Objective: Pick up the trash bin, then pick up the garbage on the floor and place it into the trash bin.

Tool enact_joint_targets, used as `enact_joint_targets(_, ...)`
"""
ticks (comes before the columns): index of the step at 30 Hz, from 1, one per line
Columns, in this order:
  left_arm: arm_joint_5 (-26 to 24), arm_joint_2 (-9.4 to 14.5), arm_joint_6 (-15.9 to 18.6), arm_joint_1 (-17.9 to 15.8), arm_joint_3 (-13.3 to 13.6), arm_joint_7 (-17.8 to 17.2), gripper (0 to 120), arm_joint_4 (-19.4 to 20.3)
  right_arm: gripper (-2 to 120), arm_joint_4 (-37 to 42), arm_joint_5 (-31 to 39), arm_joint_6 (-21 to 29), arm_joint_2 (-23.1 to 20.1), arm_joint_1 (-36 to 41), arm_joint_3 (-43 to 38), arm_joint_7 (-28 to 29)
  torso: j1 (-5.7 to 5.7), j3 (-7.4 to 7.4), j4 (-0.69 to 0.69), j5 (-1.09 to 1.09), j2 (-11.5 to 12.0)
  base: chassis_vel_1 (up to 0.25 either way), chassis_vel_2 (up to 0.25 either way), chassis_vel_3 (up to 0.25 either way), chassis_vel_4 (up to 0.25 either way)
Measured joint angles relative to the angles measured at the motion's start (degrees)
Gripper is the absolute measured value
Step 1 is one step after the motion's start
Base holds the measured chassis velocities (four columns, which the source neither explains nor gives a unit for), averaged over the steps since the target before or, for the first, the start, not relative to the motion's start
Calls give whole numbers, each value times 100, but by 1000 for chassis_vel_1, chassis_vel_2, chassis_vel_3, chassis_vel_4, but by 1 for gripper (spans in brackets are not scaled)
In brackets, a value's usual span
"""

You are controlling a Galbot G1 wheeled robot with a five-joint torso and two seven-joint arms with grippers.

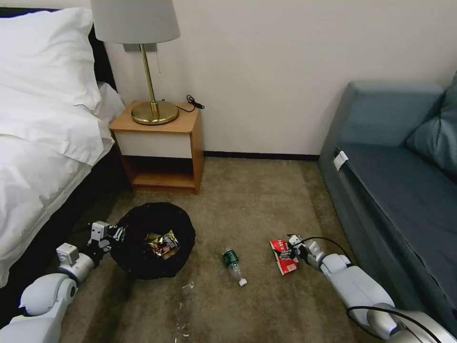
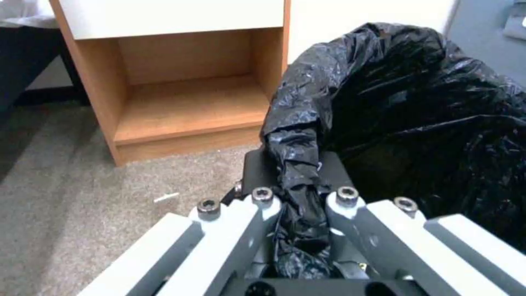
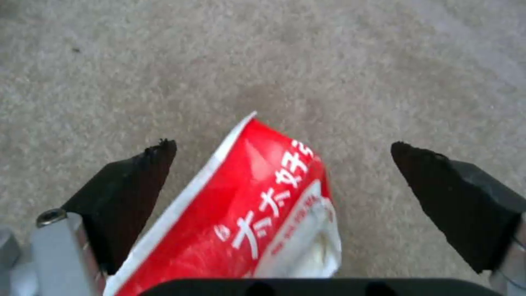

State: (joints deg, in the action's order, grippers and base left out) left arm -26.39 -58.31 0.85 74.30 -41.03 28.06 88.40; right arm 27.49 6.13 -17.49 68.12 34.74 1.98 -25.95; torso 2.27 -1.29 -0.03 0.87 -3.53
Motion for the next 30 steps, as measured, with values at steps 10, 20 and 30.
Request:
enact_joint_targets(10, -52, 84, -14, 95, -79, 30, 4, 42, 100, -489, -412, -9, 202, 48, -604, -151, -1, 0, 0, 2, 0, 0, 0, 0, 0)
enact_joint_targets(20, -83, 118, -5, 71, -3, 23, 4, 75, 85, -709, -690, 47, 470, 10, -918, -435, -1, 0, 2, -1, 0, 0, 0, 0, 0)
enact_joint_targets(30, -94, 151, -6, 108, -38, 19, 4, 78, 50, -703, -686, -50, 427, 86, -1013, -621, -1, 1, 1, 2, 0, 0, 0, 0, 0)
